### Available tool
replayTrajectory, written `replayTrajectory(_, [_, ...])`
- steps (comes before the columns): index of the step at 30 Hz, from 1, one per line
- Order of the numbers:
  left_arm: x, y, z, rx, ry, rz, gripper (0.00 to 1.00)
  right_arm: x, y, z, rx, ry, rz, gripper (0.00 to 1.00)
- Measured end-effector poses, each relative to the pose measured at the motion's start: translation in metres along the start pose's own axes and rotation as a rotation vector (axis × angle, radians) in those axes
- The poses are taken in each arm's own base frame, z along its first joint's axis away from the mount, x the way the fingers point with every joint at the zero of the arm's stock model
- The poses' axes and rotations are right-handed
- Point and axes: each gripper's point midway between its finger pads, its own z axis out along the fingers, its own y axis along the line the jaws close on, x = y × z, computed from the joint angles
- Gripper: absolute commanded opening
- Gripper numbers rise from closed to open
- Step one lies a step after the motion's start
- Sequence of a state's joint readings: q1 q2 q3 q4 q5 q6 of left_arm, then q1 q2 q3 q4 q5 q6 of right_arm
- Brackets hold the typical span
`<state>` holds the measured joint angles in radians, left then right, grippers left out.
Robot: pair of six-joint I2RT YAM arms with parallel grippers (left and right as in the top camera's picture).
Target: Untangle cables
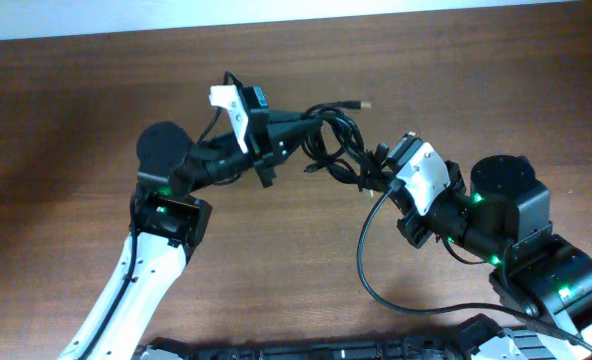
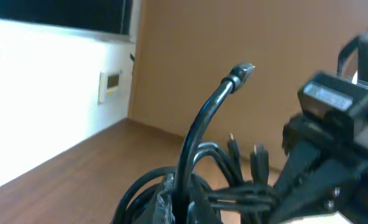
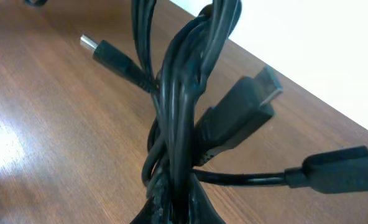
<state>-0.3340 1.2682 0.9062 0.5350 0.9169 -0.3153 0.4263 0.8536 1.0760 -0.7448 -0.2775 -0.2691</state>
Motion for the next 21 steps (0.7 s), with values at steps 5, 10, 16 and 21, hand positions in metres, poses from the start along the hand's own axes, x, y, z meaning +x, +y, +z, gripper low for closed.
replayTrajectory(5, [-0.019,0.003,0.000,-0.030,-0.076,-0.055,0.00,-0.002,0.000,-0.001,0.003,-0.011,-0.003,0.04])
replayTrajectory(10, [-0.023,0.012,0.000,-0.084,-0.108,-0.159,0.00,-0.003,0.000,-0.001,0.003,-0.011,-0.003,0.04])
replayTrajectory(16, [-0.028,0.024,0.000,-0.153,-0.155,-0.250,0.00,-0.002,-0.002,-0.001,0.013,-0.006,-0.002,0.04])
replayTrajectory(21, [-0.031,0.031,-0.002,-0.190,-0.183,-0.292,0.00,0.002,-0.004,-0.002,0.025,0.013,0.000,0.51])
